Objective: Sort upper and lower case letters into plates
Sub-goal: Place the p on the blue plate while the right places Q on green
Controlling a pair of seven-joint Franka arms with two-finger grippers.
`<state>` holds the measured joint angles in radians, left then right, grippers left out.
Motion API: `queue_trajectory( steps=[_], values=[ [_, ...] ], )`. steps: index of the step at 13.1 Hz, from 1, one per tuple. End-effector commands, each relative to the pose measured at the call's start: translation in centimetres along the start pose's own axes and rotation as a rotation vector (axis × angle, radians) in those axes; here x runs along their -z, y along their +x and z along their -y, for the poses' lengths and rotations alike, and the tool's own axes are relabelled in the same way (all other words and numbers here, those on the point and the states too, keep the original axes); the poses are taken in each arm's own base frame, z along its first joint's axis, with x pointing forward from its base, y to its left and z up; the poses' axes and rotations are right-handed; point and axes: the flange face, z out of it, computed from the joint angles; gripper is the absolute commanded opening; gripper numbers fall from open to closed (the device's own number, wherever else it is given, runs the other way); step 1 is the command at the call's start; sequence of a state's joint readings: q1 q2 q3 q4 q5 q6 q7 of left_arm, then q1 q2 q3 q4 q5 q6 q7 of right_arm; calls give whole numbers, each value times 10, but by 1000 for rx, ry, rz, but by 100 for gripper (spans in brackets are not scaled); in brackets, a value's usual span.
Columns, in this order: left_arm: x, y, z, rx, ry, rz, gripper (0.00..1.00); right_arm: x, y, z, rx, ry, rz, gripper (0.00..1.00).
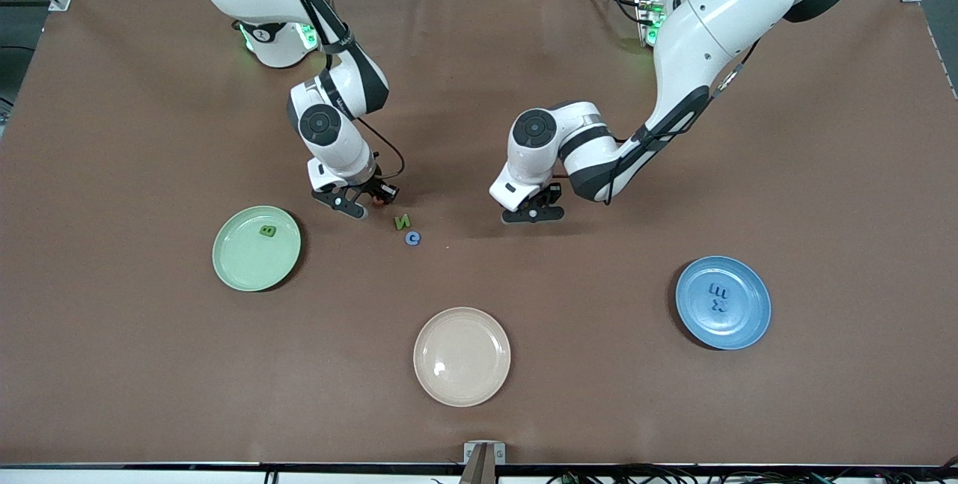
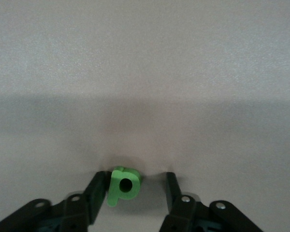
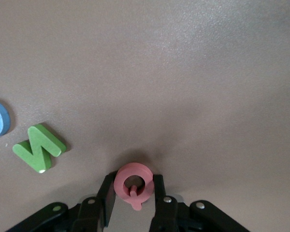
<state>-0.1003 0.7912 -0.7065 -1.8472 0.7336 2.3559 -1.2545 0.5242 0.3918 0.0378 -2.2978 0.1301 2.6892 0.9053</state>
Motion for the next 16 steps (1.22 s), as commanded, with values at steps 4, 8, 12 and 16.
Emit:
queue_trajectory(
  steps=[4, 8, 12, 16],
  values=[
    [6, 14, 14, 37, 5, -19, 2, 50, 71, -35, 39, -49, 23, 0],
    [43, 81, 77, 172, -20, -66, 2, 88, 161, -90, 150, -47, 24, 0],
    [65, 138, 156, 284, 0, -103, 2, 97, 223, -141, 221, -29, -5, 0],
    [79, 187, 250, 240, 54, -102, 2, 59, 234, -147, 210, -39, -13, 0]
  ],
)
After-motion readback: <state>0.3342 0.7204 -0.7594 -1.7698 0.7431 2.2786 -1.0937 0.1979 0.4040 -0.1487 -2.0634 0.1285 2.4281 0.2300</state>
